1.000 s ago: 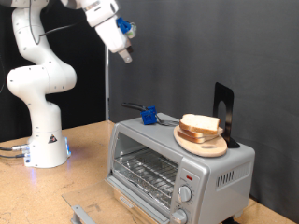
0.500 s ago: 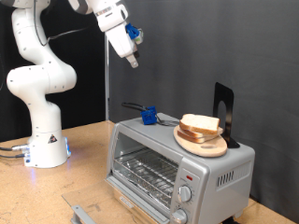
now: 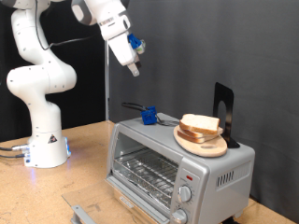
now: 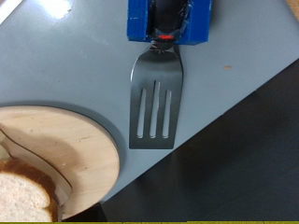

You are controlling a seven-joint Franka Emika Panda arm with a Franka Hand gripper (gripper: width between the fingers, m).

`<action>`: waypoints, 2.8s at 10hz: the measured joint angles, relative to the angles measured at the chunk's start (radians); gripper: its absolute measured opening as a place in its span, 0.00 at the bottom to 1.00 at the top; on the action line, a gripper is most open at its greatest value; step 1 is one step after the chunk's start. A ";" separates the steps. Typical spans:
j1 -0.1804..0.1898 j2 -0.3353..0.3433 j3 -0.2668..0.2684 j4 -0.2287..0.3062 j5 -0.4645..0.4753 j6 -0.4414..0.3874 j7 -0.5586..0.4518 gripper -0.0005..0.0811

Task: Make a piece of toast with the oven

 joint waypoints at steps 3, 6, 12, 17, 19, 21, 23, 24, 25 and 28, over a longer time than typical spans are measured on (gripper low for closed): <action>0.000 -0.016 0.025 -0.060 0.029 0.038 0.062 0.84; 0.000 -0.013 0.039 -0.090 0.045 0.041 0.143 0.84; 0.004 0.053 0.109 -0.133 0.056 0.204 0.148 0.84; 0.013 0.135 0.136 -0.146 0.070 0.311 0.139 0.84; 0.022 0.157 0.137 -0.147 0.075 0.327 0.132 0.84; 0.032 0.171 0.137 -0.152 0.081 0.345 0.124 0.84; 0.044 0.183 0.137 -0.160 0.089 0.368 0.115 0.84; 0.050 0.191 0.139 -0.165 0.092 0.383 0.114 0.84; 0.056 0.197 0.140 -0.171 0.095 0.400 0.113 0.84; 0.080 0.221 0.145 -0.180 0.119 0.449 0.108 0.84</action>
